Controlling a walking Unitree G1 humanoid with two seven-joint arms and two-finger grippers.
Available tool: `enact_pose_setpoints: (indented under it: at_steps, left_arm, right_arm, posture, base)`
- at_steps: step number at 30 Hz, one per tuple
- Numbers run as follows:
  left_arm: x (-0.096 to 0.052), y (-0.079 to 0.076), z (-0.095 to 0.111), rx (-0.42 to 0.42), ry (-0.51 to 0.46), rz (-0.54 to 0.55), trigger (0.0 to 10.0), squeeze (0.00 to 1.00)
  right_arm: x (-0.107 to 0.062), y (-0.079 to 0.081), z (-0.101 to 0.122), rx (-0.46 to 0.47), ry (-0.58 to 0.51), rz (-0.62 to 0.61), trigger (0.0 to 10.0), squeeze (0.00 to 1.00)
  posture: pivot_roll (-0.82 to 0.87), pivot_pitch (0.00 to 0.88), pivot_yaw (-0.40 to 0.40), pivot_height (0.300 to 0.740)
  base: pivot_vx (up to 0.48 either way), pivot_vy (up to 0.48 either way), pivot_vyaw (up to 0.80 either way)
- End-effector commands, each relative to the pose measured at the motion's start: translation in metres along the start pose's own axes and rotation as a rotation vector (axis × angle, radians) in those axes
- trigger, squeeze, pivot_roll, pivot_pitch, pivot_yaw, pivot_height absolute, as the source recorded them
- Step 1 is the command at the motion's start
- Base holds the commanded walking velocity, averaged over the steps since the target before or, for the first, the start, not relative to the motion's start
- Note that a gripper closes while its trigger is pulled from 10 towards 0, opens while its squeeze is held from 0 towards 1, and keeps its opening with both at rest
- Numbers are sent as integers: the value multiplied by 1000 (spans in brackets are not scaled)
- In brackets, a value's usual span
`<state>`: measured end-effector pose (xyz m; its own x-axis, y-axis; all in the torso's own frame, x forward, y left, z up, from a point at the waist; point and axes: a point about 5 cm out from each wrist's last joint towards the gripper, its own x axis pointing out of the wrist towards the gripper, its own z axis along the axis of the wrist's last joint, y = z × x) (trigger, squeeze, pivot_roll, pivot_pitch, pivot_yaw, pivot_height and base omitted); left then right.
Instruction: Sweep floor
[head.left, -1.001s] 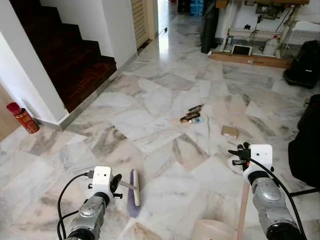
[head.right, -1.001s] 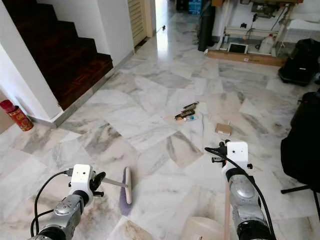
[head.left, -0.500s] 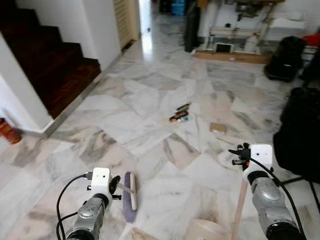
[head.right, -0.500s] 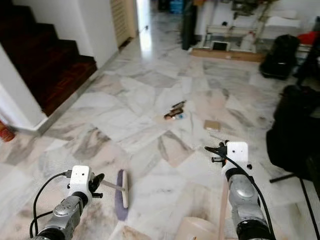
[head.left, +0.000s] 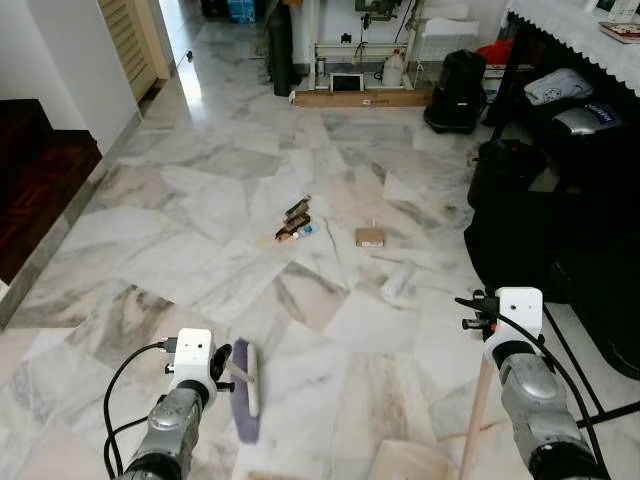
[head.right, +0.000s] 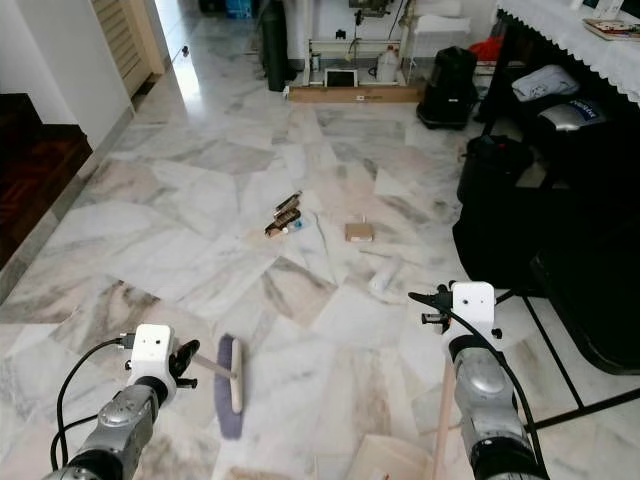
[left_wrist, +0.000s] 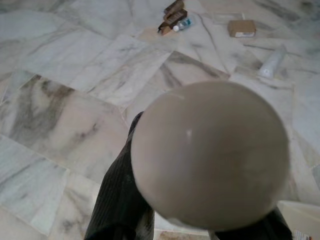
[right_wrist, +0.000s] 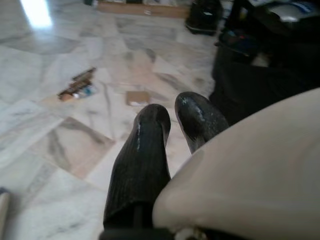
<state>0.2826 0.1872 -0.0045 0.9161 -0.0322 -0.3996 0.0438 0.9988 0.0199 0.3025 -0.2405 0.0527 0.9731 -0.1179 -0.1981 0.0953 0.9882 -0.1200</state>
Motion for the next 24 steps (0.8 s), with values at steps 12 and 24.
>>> enact_pose_setpoints:
  at_steps: [12,24]
  left_arm:
    - [-9,-11,-28,-29,122,-61,10000,0]
    - [-9,-9,-27,-20,114,-62,10000,0]
  right_arm:
    - [0,10,14,-18,-116,125,10000,0]
    - [-8,25,-3,-81,-95,253,10000,0]
  posture:
    - [-177,0,30,740]
    - [-164,0,35,740]
  base:
    - [0,0,0]
    - [0,0,0]
